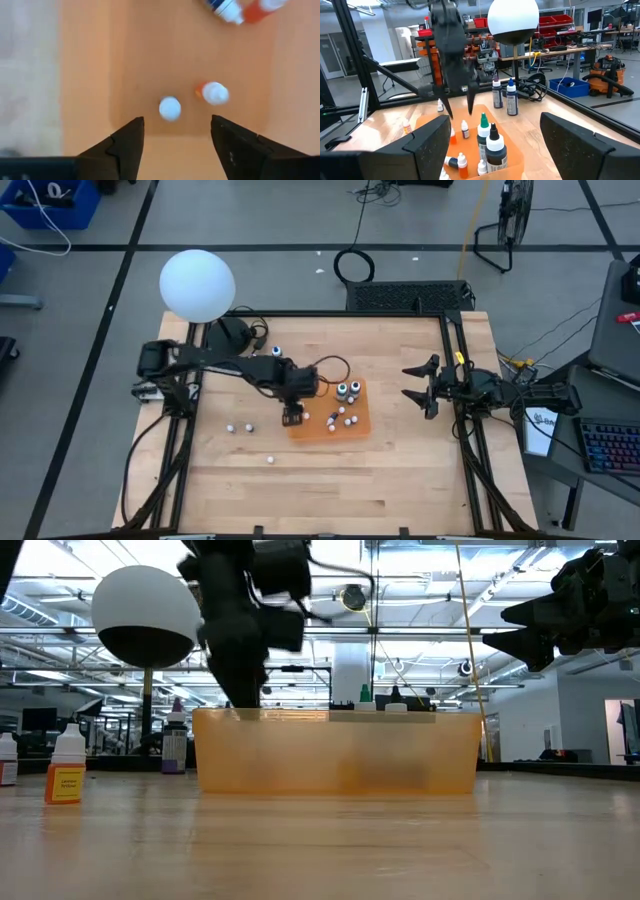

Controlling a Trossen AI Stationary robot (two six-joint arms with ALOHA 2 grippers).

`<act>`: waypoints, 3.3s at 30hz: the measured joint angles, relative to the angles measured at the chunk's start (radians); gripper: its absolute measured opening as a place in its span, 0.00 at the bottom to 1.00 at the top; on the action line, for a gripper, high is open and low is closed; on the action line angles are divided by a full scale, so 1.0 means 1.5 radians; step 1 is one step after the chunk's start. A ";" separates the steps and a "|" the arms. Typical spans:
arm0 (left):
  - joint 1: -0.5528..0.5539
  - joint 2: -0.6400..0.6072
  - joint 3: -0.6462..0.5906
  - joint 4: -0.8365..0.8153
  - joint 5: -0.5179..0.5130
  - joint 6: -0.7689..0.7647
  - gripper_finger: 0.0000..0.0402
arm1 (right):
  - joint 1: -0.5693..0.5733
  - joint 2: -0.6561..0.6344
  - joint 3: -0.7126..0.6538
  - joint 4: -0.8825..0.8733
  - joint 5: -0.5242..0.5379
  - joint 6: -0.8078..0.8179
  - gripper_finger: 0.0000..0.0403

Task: Pick & Place food coloring
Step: Put the small blue food coloring bottle into the orange bin

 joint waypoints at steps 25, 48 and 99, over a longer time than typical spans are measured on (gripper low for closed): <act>-0.194 -0.311 -0.317 -0.026 -0.058 -0.397 0.51 | 0.000 0.000 0.000 0.000 0.000 0.000 0.73; -0.195 -0.311 -0.422 0.061 -0.062 -0.473 0.49 | 0.000 0.000 0.000 0.000 0.000 0.000 0.73; -0.187 -0.310 -0.207 0.020 -0.119 -0.237 0.17 | 0.000 0.000 0.000 0.000 0.000 0.000 0.73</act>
